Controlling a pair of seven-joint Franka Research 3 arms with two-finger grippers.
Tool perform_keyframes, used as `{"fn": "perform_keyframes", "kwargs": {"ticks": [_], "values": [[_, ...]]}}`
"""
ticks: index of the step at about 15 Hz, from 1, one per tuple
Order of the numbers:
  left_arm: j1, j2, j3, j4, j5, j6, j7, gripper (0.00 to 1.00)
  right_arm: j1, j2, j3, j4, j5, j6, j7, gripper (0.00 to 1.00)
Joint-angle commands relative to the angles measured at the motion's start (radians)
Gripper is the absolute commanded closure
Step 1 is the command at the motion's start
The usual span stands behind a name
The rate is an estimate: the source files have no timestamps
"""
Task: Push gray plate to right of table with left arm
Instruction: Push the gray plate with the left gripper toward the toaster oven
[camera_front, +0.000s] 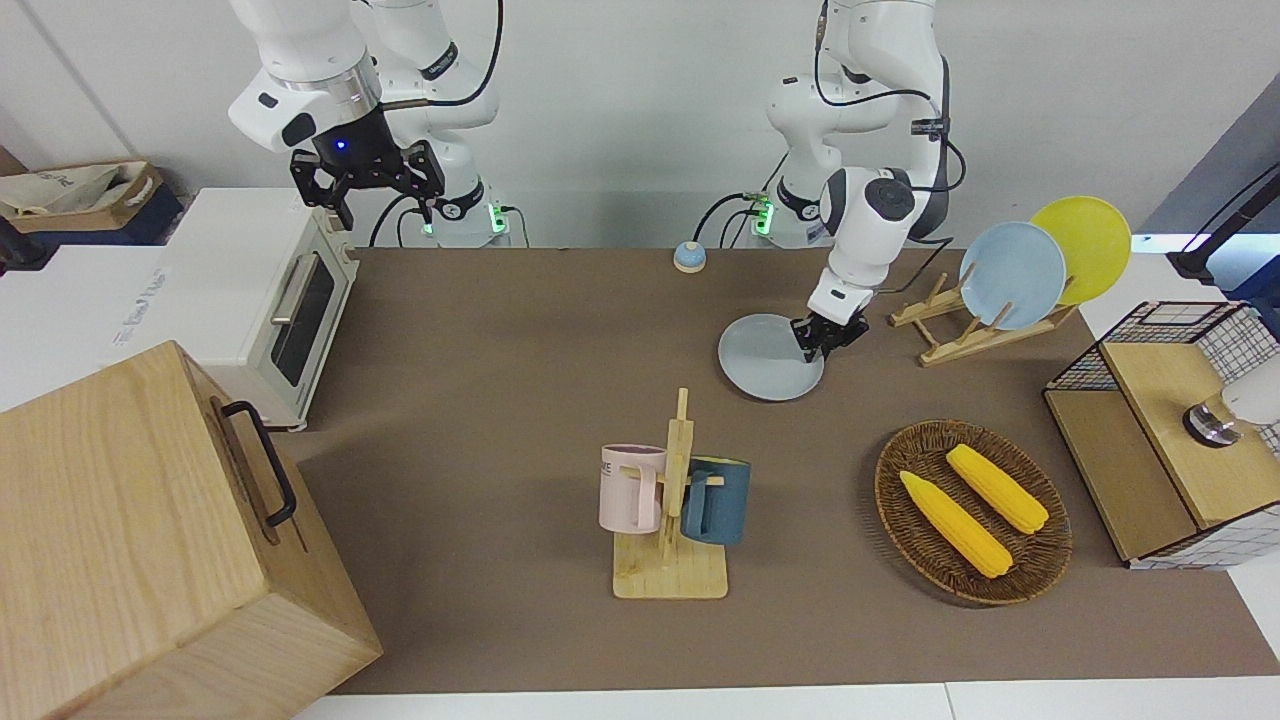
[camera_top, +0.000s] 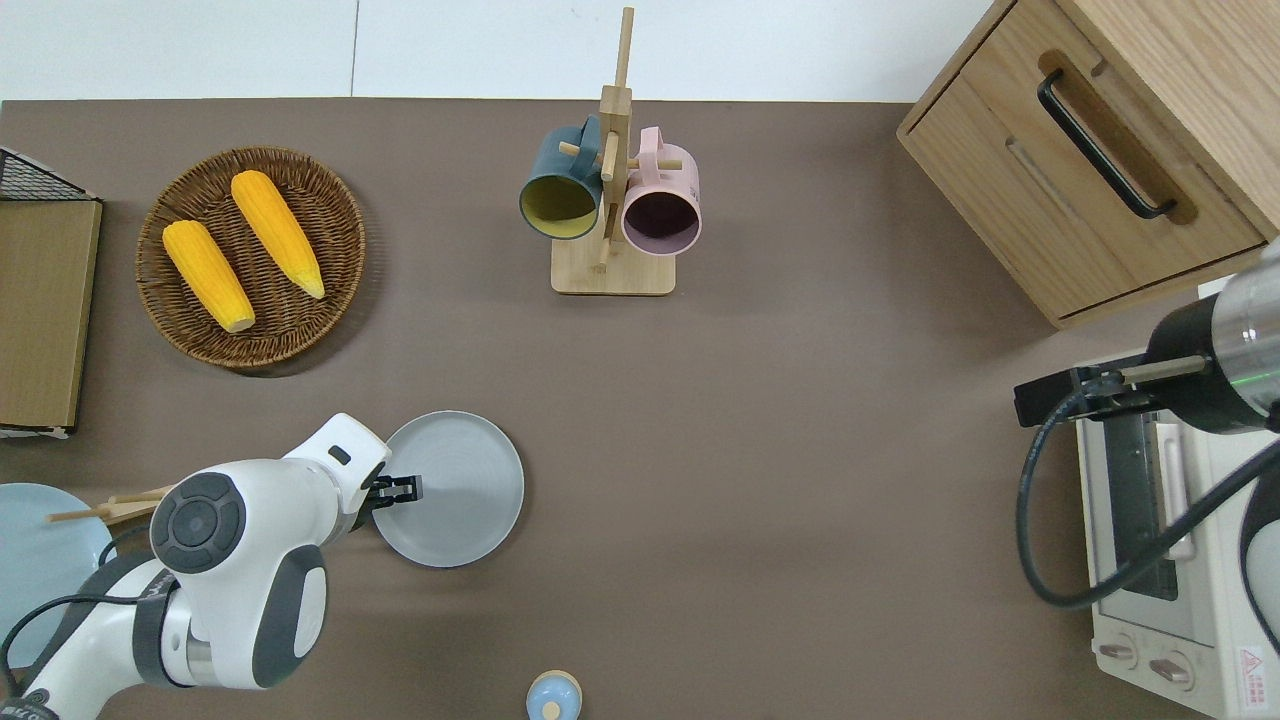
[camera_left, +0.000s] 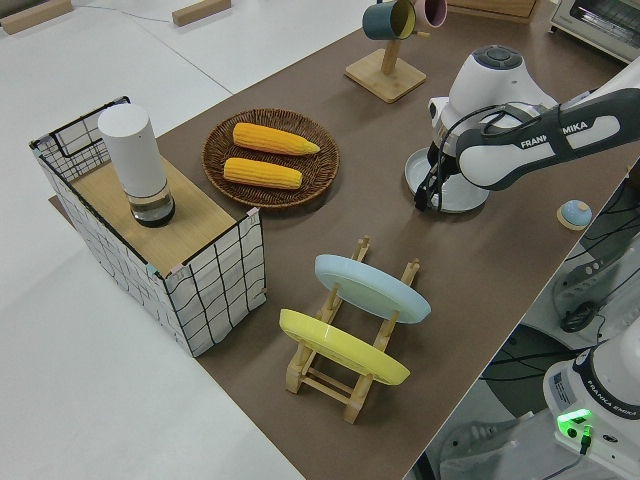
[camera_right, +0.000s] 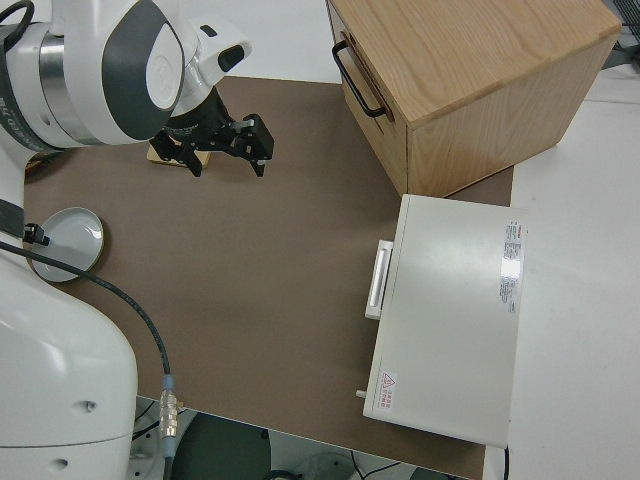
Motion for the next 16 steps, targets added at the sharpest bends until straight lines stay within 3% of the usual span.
{"fn": "perform_keyframes", "kwargs": {"ticks": [1, 8, 16], "values": [[0.000, -0.006, 0.004, -0.014, 0.010, 0.021, -0.018, 1.00, -0.011, -0.008, 0.006, -0.001, 0.008, -0.012, -0.001, 0.017], [-0.063, 0.028, -0.010, 0.009, 0.010, 0.024, -0.122, 1.00, -0.011, -0.008, 0.006, -0.001, 0.010, -0.012, -0.003, 0.017], [-0.278, 0.199, -0.010, 0.179, 0.010, 0.022, -0.358, 1.00, -0.011, -0.008, 0.006, -0.001, 0.008, -0.012, -0.001, 0.017]]}}
